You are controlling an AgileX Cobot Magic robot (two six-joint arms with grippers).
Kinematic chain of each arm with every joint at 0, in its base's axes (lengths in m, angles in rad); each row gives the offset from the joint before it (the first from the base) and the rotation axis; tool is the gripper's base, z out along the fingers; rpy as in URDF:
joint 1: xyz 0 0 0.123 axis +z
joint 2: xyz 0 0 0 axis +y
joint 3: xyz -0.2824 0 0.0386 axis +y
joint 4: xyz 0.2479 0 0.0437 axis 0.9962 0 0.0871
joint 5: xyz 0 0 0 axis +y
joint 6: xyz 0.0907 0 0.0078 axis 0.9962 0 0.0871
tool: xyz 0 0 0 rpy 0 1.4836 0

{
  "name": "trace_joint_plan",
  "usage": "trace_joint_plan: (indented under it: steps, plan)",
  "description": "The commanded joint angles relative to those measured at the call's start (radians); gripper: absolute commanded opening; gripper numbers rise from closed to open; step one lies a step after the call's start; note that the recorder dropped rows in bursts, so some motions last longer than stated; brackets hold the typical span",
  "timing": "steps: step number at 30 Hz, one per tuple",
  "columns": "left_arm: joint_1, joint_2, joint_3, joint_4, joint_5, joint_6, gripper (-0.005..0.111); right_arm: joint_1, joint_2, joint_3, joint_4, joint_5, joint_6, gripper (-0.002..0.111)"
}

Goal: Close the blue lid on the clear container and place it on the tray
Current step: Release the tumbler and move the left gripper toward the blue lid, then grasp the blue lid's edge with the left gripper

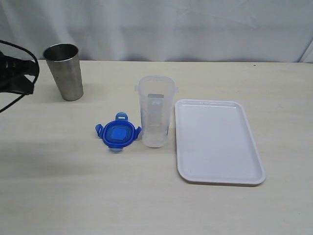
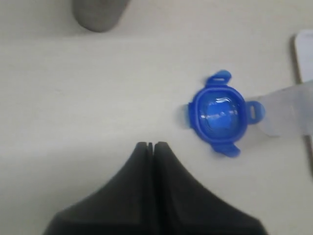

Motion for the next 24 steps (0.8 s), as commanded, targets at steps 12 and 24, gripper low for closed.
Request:
trace_joint_plan:
  steps: [12, 24]
  plan:
    - [-0.187, 0.222, 0.02, -0.17, -0.027, 0.198, 0.049, 0.003, -0.005, 0.003, -0.003, 0.003, 0.0, 0.005]
    - [-0.285, 0.407, 0.02, -0.242, -0.349, 0.206, 0.049, 0.003, -0.005, 0.003, -0.003, 0.003, 0.0, 0.005]
